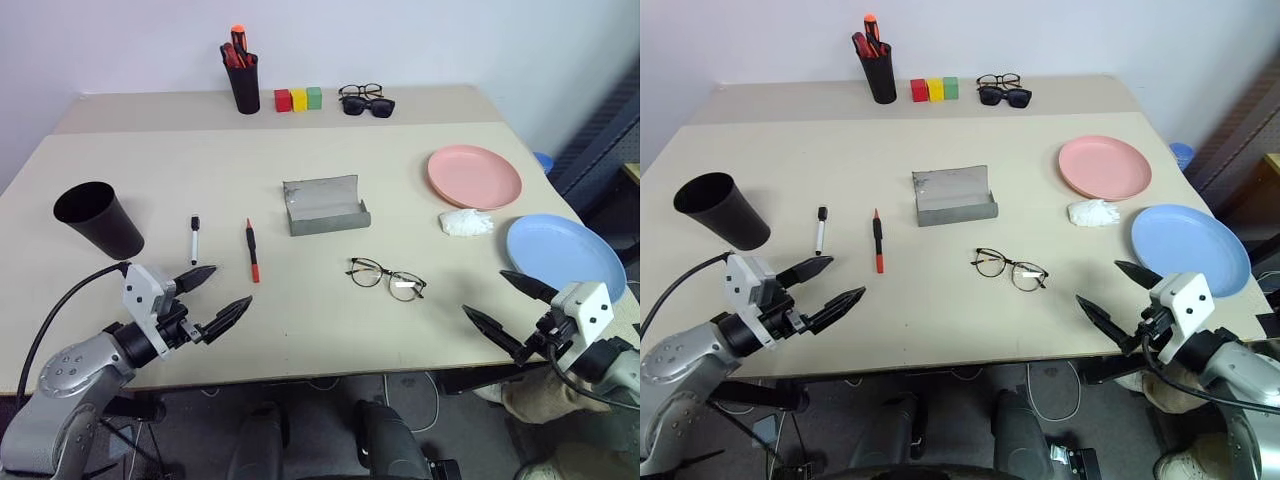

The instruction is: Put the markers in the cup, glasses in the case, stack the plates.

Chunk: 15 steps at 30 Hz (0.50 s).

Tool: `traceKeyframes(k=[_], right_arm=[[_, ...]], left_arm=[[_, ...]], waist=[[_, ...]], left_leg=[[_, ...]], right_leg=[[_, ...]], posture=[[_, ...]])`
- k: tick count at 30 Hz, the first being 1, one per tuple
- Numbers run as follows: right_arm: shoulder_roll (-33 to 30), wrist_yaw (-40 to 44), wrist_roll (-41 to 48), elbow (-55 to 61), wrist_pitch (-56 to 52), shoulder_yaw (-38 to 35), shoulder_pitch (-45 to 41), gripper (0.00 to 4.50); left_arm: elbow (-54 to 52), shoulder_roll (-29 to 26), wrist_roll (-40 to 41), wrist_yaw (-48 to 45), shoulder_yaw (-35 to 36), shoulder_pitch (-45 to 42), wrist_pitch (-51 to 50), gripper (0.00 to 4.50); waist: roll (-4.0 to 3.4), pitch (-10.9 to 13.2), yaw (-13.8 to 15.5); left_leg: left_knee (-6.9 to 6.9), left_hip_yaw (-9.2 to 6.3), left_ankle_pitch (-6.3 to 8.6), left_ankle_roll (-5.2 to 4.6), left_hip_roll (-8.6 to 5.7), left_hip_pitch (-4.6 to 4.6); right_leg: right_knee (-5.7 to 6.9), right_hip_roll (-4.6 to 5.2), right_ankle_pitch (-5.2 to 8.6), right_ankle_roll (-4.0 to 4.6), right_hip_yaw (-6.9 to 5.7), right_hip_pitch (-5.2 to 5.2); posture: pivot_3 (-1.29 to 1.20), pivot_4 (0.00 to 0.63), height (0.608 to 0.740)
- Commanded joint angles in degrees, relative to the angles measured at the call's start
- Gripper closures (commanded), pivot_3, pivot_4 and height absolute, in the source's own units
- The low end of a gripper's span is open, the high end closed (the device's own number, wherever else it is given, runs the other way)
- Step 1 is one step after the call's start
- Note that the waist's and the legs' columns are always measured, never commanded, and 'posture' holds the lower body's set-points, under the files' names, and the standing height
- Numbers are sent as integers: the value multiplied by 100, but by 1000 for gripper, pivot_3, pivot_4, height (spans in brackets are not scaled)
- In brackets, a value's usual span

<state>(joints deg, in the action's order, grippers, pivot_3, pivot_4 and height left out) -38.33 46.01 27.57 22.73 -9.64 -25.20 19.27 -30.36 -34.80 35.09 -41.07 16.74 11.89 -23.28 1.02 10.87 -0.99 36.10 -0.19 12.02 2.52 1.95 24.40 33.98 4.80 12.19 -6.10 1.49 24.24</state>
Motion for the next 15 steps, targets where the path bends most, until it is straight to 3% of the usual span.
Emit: traceKeyframes(k=[1,15], right_arm=[[-114,18,100,150,-30,-217,-76,30],[-162,-1,64,104,-244,-114,-427,30]], left_arm=[[-137,11,116,36,88,-58,6,0],[-242,218,-150,389,-65,-4,111,0]], waist=[[0,0,4],[0,0,15]], left_leg=[[-1,0,0,0,0,0],[1,0,-5,-12,-1,0]], right_leg=[[1,0,0,0,0,1],[4,-1,-1,1,0,0]], posture=[[0,150,740],[0,150,740]])
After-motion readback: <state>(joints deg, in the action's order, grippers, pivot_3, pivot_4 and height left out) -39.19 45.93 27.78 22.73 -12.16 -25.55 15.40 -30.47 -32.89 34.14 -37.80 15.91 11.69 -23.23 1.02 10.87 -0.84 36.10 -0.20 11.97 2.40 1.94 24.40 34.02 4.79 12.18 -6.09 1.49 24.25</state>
